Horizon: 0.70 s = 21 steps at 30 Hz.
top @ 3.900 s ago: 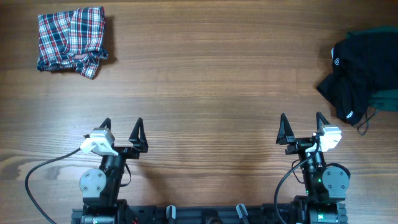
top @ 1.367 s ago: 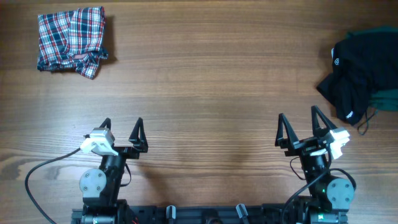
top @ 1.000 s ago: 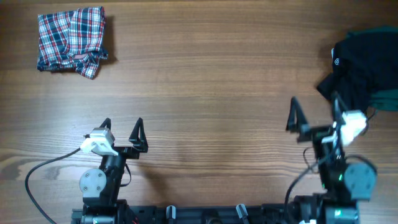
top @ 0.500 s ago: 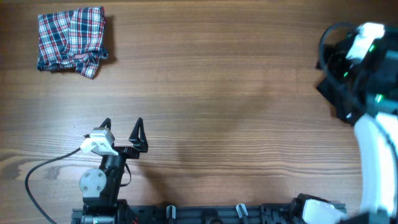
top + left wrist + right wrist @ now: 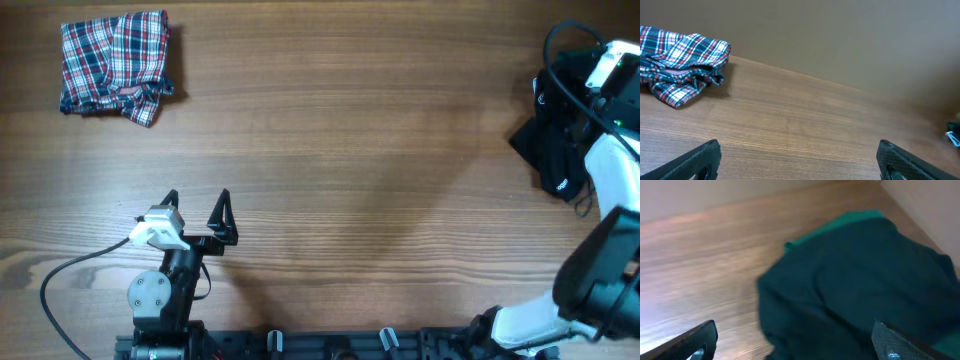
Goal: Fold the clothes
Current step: 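Reach the right gripper to the dark green shirt at top right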
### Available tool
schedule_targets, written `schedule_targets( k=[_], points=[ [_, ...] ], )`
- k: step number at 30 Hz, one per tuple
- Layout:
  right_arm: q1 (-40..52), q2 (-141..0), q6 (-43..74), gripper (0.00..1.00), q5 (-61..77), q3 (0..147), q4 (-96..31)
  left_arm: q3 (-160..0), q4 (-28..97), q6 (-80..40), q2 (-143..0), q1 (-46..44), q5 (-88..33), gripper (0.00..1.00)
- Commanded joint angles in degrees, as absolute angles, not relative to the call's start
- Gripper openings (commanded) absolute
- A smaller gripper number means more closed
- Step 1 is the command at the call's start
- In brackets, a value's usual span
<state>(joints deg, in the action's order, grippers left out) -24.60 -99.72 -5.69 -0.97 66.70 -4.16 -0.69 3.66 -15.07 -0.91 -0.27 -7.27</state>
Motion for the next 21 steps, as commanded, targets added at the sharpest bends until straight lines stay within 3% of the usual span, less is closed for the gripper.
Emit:
schedule_targets(
  k=[1,7,11,18,21],
  points=[
    [-25.1,-104.0,-12.4,1.0,-4.0,68.0,-3.7,-0.3,3.9,-13.7,-0.8,-0.5,-6.5,1.0],
    [-25.1,-110.0,-24.6,1.0,-8.8,68.0,-3.7,-0.3,3.9,-13.7,-0.8,-0.5,-6.5,1.0],
    [-25.1,-111.7,-25.5,0.99,-9.3,68.0,-3.0,-0.3,3.9,-13.7,-0.8,-0.5,-6.5,1.0],
    [-25.0,-112.4,-25.5,0.76,-14.3,68.1,-1.6,-0.3,3.9,-13.7,-0.8,-0.5,-6.5,1.0],
    [-24.9,-112.2,-25.3,0.73,-15.5,68.1,-1.3,-0.3,3.9,-13.7,-0.8,-0.5,-6.5,1.0]
  ],
)
